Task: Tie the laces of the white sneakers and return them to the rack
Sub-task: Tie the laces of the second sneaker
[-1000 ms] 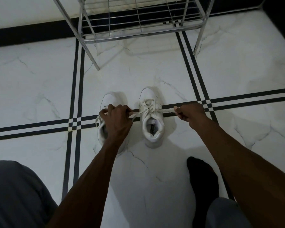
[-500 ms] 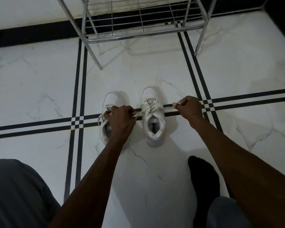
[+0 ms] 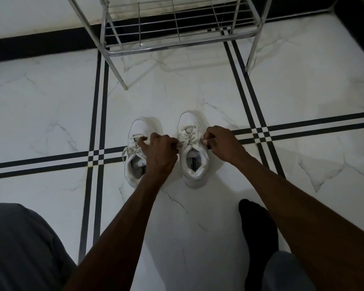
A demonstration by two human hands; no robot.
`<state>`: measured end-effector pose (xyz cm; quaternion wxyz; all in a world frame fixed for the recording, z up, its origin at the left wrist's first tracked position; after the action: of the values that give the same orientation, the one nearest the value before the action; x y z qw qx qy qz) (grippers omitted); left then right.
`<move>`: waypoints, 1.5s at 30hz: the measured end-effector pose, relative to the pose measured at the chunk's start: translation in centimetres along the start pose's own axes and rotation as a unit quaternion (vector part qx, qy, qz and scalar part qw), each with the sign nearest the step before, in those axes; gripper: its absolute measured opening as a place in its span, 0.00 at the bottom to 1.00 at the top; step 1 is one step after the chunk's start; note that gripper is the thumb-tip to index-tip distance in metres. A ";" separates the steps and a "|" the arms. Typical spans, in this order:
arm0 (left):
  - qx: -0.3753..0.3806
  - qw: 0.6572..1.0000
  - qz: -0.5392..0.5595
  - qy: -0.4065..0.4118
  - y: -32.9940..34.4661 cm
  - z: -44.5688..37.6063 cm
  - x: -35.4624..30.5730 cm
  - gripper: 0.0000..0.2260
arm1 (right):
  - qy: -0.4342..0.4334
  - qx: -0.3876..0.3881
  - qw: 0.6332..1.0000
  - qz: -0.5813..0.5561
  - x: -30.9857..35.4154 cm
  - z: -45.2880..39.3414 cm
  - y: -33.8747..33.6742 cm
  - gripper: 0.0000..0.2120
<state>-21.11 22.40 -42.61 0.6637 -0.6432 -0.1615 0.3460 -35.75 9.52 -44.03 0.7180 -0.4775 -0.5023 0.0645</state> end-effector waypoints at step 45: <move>0.221 0.851 0.434 -0.196 1.9 2.5 14.7 0.35 | 0.157 0.157 0.959 -0.176 2.6 -0.4 5.9 0.31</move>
<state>-12.84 33.96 -47.51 0.5251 -0.4028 0.0883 0.7445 -31.91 13.92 -46.77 0.8536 -0.2673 -0.4430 -0.0601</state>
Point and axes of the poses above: each hand's wrist, its own z-axis away from the middle knuckle, its own y-axis out of the palm, x = y × z, the point moved 7 cm from there along -z, towards the middle knuckle, and after that the axes turned 7 degrees about -y, right-handed, at the moved point
